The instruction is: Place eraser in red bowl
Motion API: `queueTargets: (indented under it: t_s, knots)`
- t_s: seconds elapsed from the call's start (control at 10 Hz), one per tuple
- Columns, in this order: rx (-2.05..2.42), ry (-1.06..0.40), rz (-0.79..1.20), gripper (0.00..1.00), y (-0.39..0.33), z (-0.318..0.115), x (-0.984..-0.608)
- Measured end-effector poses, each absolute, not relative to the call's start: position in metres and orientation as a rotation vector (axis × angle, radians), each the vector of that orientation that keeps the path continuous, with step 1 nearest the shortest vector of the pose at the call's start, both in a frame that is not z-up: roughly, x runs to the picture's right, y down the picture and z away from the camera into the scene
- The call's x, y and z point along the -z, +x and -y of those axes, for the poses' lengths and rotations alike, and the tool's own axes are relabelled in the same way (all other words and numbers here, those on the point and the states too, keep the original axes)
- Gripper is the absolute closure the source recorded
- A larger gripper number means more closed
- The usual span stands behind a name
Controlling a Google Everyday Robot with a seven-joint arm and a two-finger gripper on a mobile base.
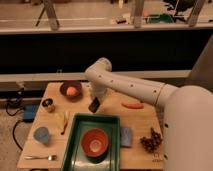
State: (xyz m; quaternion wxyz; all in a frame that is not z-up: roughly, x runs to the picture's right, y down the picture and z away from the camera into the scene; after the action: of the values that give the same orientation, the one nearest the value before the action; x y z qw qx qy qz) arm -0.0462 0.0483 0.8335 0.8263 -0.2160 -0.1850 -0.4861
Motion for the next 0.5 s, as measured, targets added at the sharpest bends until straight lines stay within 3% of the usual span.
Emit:
queueTargets:
  t_s: [0.5]
  knots:
    - [1.034,-0.436,0.383,0.98,-0.071,-0.013,-0.836]
